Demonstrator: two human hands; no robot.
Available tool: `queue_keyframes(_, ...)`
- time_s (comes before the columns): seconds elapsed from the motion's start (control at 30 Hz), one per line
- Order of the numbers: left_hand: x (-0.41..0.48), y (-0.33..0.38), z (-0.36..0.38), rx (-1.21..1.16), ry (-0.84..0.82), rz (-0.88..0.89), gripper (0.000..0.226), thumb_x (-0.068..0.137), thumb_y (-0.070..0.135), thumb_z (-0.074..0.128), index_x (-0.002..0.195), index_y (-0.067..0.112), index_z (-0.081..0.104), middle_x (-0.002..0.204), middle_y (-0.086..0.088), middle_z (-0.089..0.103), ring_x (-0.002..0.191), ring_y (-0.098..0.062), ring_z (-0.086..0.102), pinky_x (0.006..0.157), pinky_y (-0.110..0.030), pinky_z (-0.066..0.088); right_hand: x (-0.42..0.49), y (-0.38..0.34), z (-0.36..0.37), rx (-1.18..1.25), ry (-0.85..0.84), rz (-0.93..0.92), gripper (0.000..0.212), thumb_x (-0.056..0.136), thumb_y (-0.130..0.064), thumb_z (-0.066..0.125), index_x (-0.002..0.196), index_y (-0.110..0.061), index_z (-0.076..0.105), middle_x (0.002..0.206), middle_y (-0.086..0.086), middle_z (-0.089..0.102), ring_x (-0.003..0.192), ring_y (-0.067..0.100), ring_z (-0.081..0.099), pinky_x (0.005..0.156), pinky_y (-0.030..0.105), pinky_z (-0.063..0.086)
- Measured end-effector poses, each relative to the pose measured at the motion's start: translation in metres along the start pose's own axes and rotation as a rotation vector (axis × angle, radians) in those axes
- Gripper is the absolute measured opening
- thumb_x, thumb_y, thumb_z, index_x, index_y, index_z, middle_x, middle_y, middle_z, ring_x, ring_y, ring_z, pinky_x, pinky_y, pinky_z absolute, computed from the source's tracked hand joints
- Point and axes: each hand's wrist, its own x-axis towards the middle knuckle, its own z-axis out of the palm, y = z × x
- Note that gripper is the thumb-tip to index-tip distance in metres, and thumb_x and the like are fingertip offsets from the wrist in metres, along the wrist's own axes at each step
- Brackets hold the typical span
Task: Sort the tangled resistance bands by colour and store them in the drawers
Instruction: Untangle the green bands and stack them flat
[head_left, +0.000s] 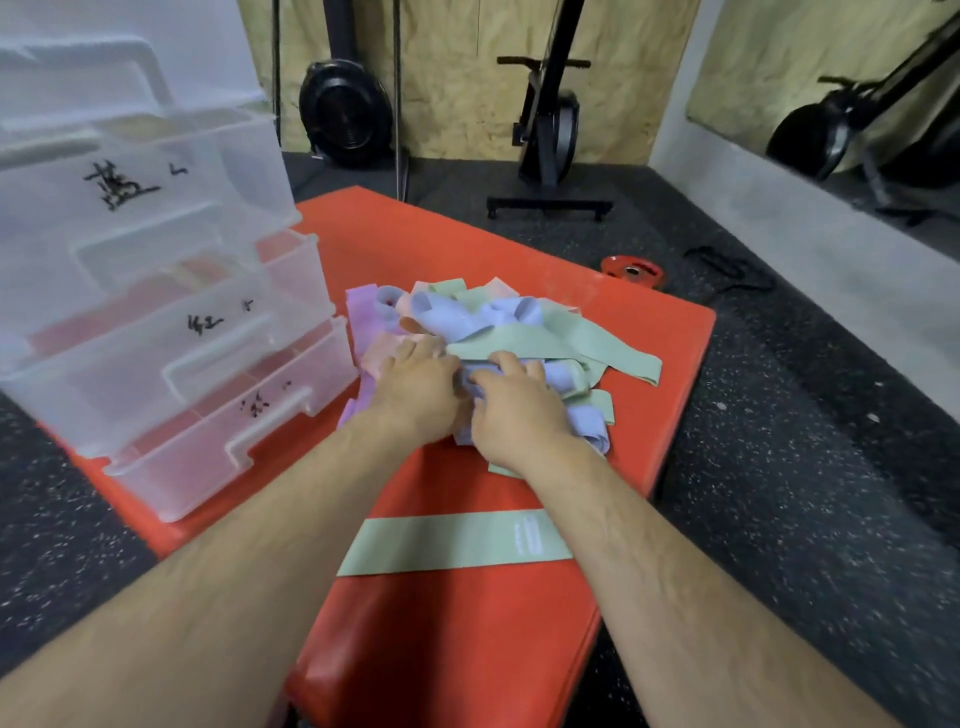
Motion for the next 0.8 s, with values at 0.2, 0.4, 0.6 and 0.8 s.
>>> queue_keyframes(0.2, -0.001, -0.011, -0.006, 0.013, 0.015, 0.036, 0.015, 0.076, 0.03, 0.062, 0.091, 0.025, 0.062, 0.1, 0.001, 0.061, 0.107, -0.031, 0.053, 0.092, -0.04, 0.039, 0.005, -0.002, 0.004, -0.031, -0.002, -0.027, 0.046, 0.099, -0.03, 0.048, 0.144, -0.027, 0.045, 0.159, -0.001, 0.022, 0.131, 0.032, 0.032, 0.102, 0.043, 0.038)
queue_keyframes(0.4, -0.023, 0.0, -0.035, -0.041, 0.368, 0.217, 0.029, 0.084, 0.013, 0.057, 0.112, 0.013, 0.062, 0.107, -0.004, 0.062, 0.101, -0.032, 0.055, 0.069, -0.034, 0.028, 0.004, -0.008, -0.007, 0.097, 0.035, 0.003, 0.071, 0.094, -0.022, 0.054, 0.157, -0.025, 0.021, 0.168, -0.008, -0.009, 0.145, 0.029, 0.022, 0.109, 0.044, 0.035)
queue_keyframes(0.6, -0.043, -0.003, -0.062, -0.223, 0.515, 0.232, 0.03, 0.087, 0.016, 0.063, 0.117, 0.012, 0.062, 0.116, -0.002, 0.062, 0.103, -0.025, 0.06, 0.079, -0.042, 0.05, -0.006, -0.012, -0.021, 0.186, 0.376, -0.08, 0.051, 0.095, -0.021, 0.056, 0.145, -0.017, 0.046, 0.153, -0.004, 0.043, 0.132, 0.027, 0.039, 0.109, 0.043, 0.035)
queue_keyframes(0.8, -0.073, -0.007, -0.088, -0.816, 0.413, 0.094, 0.023, 0.089, 0.006, 0.061, 0.098, 0.027, 0.057, 0.088, 0.007, 0.063, 0.073, -0.018, 0.064, 0.069, -0.041, 0.055, -0.023, -0.01, -0.059, 0.401, 0.642, -0.188, 0.01, 0.089, -0.019, 0.063, 0.099, -0.02, 0.062, 0.096, -0.014, 0.063, 0.101, 0.013, 0.05, 0.095, 0.034, 0.034)
